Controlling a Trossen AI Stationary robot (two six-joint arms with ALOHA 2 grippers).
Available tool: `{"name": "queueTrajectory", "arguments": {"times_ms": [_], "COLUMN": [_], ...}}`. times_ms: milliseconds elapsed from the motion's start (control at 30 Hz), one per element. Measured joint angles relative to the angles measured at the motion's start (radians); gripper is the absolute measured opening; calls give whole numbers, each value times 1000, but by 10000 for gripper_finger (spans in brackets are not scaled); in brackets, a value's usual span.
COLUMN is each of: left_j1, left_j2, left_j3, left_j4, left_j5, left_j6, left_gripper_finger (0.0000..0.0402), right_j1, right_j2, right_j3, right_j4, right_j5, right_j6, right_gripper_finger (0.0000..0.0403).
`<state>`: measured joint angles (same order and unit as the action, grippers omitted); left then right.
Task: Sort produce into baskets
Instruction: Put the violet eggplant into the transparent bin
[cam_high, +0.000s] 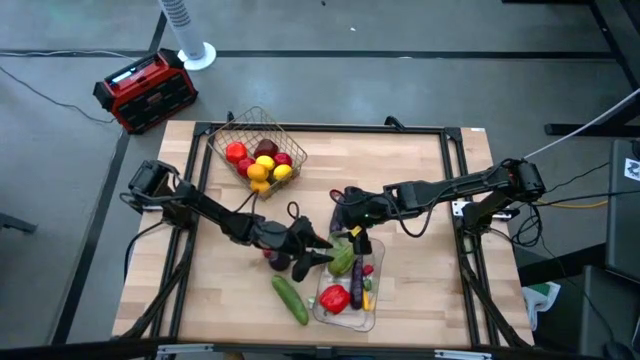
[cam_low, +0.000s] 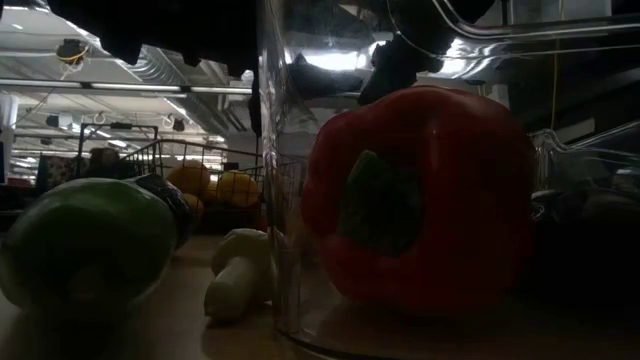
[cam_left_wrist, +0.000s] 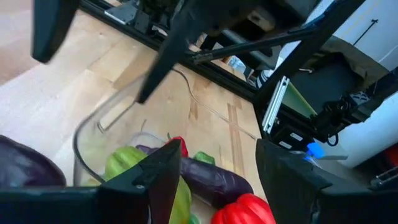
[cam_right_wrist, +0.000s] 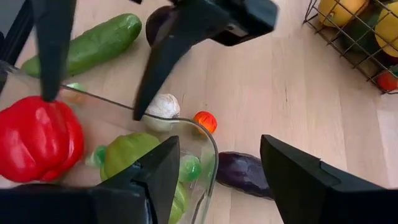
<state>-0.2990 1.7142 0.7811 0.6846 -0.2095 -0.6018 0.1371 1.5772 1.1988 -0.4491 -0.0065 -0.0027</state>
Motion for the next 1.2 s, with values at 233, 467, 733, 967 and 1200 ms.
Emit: {"name": "queueTrajectory", "arguments": {"times_ms": [233, 467, 733, 967, 1200], "left_j1": [27, 57, 95, 124, 136], "left_j2": [0, 0, -1, -1, -1], "left_j3": [0, 0, 0, 0, 0], "left_j4": [-38, -81, -104, -122, -156], "left_j5": [0, 0, 1, 1, 0], "left_j6": [1, 1, 48, 85, 85], "left_gripper_finger": [205, 205, 205, 205, 205], "right_j1": [-1, -65, -203, -271, -260], "right_j2": [0, 0, 4, 53, 136], "right_j3": [0, 0, 0, 0, 0], "right_j4": [-40, -164, -236, -259, -236], "right_j5": [20, 134, 90, -49, -55], "right_j6": [-177, -333, -519, -740, -897], "right_gripper_finger": [221, 221, 221, 220, 220]}}
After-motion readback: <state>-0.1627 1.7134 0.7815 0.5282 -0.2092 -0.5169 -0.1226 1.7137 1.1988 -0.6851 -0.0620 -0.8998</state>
